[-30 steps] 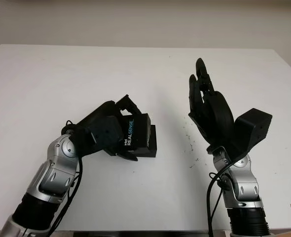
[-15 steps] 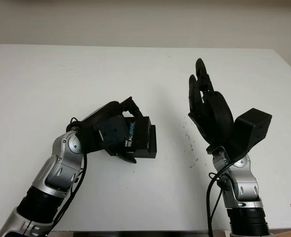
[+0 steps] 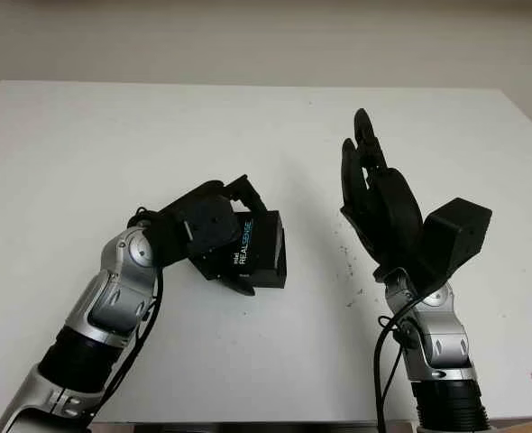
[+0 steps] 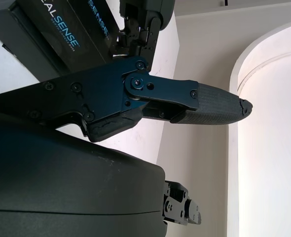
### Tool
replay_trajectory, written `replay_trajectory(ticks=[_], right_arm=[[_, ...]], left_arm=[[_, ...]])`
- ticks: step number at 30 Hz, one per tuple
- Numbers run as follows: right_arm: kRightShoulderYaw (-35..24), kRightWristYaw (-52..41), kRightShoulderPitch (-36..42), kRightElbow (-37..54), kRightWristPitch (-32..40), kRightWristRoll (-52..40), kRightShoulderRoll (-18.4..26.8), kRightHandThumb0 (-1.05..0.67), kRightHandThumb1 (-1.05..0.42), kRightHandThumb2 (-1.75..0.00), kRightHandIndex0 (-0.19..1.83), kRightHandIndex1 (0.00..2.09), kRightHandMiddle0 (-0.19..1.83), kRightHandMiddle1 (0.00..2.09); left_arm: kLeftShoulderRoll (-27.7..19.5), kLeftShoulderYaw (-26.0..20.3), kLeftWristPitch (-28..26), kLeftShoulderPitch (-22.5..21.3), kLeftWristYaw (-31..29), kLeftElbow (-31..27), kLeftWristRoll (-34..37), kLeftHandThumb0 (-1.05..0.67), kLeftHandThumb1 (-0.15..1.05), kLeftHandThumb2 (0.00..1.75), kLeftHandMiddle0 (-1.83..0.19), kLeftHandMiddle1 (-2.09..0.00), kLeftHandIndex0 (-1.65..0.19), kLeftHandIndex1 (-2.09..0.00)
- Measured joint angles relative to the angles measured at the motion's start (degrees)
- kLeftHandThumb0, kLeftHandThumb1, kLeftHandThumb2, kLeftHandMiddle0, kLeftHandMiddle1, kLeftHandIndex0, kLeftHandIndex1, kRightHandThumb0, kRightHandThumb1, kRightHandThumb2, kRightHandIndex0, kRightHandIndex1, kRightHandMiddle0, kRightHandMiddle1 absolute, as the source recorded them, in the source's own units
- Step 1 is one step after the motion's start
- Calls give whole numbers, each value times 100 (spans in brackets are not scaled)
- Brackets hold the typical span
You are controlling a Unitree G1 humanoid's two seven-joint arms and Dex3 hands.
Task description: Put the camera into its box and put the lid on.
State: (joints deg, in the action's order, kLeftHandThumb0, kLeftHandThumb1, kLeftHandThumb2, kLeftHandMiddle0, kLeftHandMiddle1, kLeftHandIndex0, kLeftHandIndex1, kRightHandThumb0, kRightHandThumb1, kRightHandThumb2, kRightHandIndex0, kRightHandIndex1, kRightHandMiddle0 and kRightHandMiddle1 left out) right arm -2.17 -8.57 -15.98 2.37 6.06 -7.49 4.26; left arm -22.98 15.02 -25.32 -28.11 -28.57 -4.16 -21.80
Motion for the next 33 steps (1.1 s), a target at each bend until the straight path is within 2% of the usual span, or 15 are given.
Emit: replay_trajectory(ticks=[4, 16, 26, 33], right_arm=[[0, -1, 1, 0, 5, 3, 0, -86, -105, -57, -19, 0, -19, 0], [71, 46, 14, 6, 34, 40, -11, -86, -105, -58, -19, 0, -19, 0], [75, 96, 37, 22, 46, -5, -95, -82, -105, -56, -19, 0, -19, 0], [75, 109, 72, 58, 99, -11, -119, -79, -105, -56, -19, 0, -19, 0]], left_arm=[[7, 73, -33, -70, -12, 28, -40, -26, 105, 35, -61, -209, -28, -209], [21, 354, -293, -147, -11, -172, -495, -25, 105, 36, -48, -209, -21, -199], [24, 424, -399, -89, -8, -339, -749, -24, 105, 36, -40, -209, -22, -205], [23, 423, -452, -65, 7, -361, -772, -25, 105, 37, -56, -209, -33, -209]])
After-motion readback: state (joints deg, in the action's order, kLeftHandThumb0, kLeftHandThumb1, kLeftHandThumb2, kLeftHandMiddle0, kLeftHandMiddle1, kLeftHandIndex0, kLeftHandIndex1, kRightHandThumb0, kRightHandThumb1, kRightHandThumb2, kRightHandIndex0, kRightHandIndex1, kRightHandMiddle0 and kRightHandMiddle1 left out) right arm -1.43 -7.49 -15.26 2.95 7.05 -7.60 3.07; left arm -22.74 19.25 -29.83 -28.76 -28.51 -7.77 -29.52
